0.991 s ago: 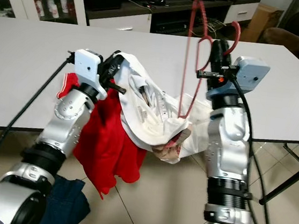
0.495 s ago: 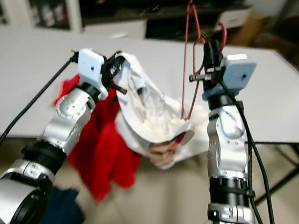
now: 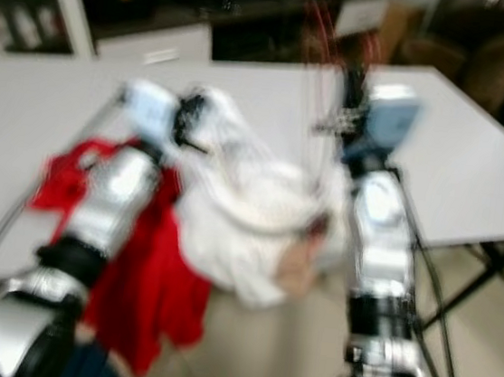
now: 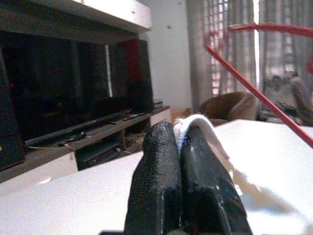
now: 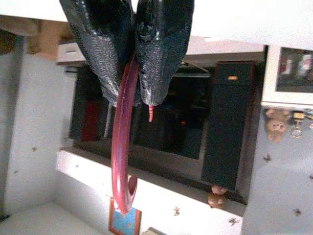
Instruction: Hang hanger
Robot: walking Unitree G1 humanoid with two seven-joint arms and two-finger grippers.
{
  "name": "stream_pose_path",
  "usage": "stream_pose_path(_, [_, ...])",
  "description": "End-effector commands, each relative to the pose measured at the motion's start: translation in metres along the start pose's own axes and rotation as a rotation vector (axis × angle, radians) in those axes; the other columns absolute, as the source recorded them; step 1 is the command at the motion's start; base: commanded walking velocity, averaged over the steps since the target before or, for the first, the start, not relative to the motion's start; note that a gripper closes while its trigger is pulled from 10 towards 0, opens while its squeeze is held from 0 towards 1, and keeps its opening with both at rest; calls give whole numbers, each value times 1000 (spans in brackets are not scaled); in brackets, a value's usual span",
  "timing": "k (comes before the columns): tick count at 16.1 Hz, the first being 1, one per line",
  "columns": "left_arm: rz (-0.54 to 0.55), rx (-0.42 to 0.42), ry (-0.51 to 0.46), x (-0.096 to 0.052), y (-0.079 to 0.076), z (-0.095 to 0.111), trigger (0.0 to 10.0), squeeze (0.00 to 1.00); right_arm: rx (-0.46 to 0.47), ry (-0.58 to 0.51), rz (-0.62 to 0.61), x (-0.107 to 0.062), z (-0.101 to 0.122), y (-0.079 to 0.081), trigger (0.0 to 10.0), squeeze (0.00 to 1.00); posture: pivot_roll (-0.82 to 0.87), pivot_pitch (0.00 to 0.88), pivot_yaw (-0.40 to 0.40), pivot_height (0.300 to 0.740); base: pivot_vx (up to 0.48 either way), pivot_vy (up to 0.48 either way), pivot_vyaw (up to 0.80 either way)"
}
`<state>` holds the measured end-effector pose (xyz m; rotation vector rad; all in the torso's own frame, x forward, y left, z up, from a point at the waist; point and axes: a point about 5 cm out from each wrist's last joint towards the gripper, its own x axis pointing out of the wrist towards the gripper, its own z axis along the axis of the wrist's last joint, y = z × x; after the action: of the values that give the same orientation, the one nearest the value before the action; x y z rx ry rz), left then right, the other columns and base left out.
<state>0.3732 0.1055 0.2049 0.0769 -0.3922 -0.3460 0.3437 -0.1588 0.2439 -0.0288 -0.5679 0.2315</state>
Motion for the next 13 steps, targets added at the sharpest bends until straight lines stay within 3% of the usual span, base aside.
stream_pose_path(1, [-39, -6, -25, 7, -14, 6, 10000, 0, 1, -15, -43, -2, 5, -14, 0, 0, 28, 0, 17, 740, 480, 0, 0])
stream_pose_path(6, [-42, -6, -25, 6, -16, 5, 10000, 0, 28, -27, -35, -2, 8, -15, 0, 0, 30, 0, 19, 740, 480, 0, 0])
stream_pose_path(10, [-48, -4, -22, 6, -18, 4, 10000, 0, 20, -15, -89, -1, 7, -23, 0, 0, 31, 0, 18, 740, 465, 0, 570])
stream_pose_path(13, [-49, -10, -16, 5, -19, 3, 10000, 0, 31, -8, -96, -1, 6, -24, 0, 0, 30, 0, 14, 740, 216, 0, 0])
